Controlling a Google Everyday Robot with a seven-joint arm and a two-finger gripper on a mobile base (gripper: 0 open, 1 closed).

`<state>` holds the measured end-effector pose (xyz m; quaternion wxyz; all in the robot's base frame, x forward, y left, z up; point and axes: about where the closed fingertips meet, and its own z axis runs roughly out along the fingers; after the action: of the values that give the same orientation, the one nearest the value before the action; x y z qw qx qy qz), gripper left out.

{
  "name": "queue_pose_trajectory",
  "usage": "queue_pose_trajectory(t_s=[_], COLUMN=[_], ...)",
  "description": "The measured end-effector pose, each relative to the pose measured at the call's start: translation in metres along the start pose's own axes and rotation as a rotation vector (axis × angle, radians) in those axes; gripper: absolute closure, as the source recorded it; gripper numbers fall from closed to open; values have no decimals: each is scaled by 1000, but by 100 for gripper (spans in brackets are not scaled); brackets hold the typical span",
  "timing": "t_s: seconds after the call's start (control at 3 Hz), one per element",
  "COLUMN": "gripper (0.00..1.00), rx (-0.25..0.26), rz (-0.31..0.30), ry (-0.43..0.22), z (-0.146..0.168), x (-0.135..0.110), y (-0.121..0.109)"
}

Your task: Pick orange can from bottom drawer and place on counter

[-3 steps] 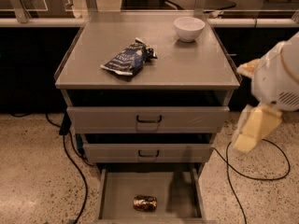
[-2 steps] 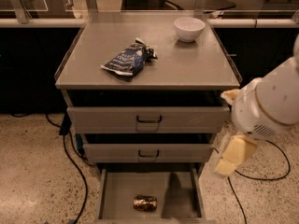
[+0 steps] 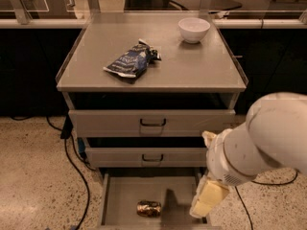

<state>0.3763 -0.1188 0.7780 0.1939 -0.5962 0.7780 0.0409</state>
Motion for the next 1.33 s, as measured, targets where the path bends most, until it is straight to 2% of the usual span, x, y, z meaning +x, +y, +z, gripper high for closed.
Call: queue_pose_trajectory(t_s=[0.33, 0.67, 1.0, 1.33], gripper=[0, 0, 0, 0], rx=[-16, -16, -14, -17], rz=[0, 0, -8, -11], ry=[10, 10, 22, 37], z=[38, 38, 51, 89], x=[1, 1, 2, 8], y=[16, 16, 19, 26])
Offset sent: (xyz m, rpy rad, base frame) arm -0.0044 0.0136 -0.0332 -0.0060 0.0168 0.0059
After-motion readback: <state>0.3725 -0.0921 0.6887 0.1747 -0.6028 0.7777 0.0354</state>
